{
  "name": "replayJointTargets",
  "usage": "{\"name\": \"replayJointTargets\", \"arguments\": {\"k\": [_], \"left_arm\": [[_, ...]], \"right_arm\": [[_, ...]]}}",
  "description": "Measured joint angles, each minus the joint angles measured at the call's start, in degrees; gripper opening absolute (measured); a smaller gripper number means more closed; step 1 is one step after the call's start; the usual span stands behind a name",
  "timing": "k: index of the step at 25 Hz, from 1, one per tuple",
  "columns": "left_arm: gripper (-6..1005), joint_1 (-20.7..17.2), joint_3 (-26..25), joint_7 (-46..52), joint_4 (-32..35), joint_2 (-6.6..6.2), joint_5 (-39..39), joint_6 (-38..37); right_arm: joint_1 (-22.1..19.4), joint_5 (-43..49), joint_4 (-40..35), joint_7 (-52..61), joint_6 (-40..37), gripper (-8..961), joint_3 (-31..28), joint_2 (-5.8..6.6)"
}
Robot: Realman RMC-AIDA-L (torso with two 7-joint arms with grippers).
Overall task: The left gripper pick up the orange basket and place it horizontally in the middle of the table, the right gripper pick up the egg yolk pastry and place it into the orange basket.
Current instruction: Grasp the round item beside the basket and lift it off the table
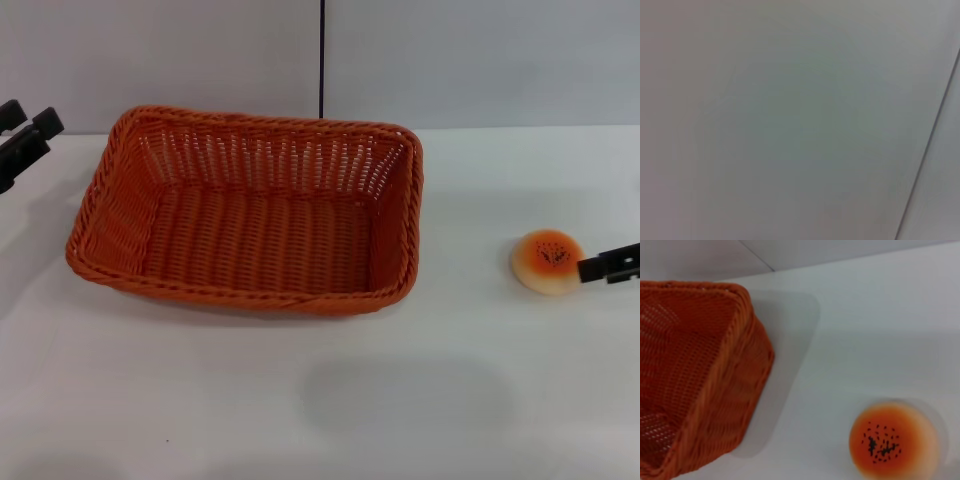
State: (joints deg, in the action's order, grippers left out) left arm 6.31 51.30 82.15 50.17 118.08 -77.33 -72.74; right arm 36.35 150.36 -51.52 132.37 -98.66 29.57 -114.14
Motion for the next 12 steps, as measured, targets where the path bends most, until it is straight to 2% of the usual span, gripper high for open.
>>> {"name": "replayJointTargets", "arguments": {"k": [10,12], "left_arm": [[584,-0.4,-2.0,-0.4,-0.9,-0.02,1.1,-2.7],[584,-0.2,-2.1,-0.4,-1.0,-0.04,1.3,-3.2]], "right_arm": [[0.0,0.2,4.6,0.1,8.2,571,1.0,0.07],[0.0,0.0,7.2,-0.1,10.8,571,0.7,0.61]]}}
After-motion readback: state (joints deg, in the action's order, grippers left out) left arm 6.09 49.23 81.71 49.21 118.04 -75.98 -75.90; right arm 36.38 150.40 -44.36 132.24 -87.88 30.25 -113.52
